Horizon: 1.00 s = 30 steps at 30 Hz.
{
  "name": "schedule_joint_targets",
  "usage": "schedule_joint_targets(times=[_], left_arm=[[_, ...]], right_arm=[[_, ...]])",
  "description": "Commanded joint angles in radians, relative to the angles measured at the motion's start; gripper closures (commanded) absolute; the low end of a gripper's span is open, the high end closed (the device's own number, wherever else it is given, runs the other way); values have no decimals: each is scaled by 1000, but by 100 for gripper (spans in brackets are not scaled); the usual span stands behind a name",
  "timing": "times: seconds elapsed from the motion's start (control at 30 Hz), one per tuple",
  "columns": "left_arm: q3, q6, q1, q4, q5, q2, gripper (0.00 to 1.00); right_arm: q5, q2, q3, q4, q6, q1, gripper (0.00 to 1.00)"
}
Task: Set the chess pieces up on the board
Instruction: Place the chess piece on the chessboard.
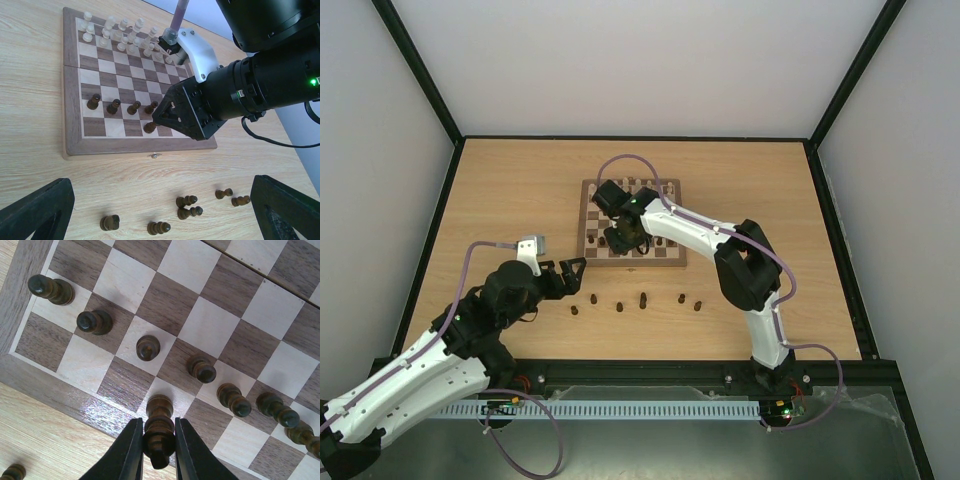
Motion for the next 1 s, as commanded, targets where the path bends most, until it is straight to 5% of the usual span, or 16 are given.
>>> schedule_joint_targets(times=[0.0, 0.97], left_arm=[[-3, 17, -5, 11, -12, -5, 1], [1, 15, -4, 16, -6, 7, 1]], right_arm=[[9, 23, 25, -45, -8, -3, 84], [12, -25, 15, -76, -11, -3, 78]])
